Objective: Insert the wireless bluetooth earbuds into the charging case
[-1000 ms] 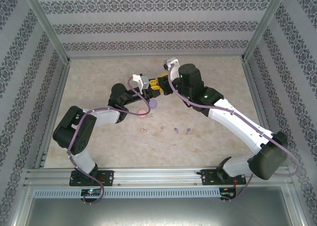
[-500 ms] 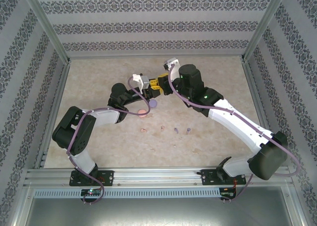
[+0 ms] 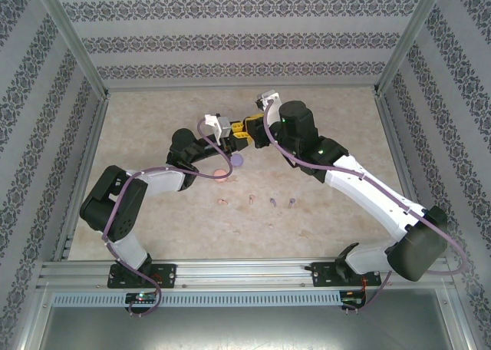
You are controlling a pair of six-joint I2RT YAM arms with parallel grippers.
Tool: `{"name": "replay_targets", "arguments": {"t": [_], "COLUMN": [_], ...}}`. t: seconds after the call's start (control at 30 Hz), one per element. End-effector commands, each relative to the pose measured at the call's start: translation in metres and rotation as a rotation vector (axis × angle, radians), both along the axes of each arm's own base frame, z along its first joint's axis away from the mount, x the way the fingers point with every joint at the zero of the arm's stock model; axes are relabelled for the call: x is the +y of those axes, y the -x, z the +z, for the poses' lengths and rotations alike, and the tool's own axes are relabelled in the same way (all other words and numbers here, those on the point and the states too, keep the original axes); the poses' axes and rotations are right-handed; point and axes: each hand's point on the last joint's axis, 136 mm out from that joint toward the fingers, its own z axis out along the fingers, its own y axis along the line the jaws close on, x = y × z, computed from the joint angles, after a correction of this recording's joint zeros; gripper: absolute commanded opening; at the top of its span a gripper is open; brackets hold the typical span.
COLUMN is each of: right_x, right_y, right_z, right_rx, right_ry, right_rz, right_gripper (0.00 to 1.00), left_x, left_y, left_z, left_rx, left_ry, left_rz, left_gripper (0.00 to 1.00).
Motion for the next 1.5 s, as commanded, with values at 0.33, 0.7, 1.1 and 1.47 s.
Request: {"name": "replay_targets", "arguments": {"t": [0.33, 0.7, 1.1, 1.47], "right_x": [0.018, -0.014, -0.084, -0.045], "right_y": [0.018, 0.012, -0.007, -0.057], "right_z": [-0.031, 0.060, 0.050, 0.015], "right_rx": [0.053, -0.033, 0.144, 0.380], "right_ry": [0.106, -0.091, -0.180, -0.100], "right_rz": [0.087, -0.037, -0.274, -0.141], "right_gripper": [0.17, 0.74, 0.74, 0.31], "left_x": [0.001, 0.001, 0.002, -0.010], "left_y": [0.007, 0.006, 0.017, 0.025], "left_z": [0.031, 0.025, 0.023, 0.003], "left_rx": [-0.101, -0.086, -0.083, -0.026], "left_ry": [0.039, 0.038, 0.021, -0.048], "left_rz": [0.021, 0.020, -0.012, -0.088], "left_gripper": [0.00, 0.00, 0.00, 0.00]}}
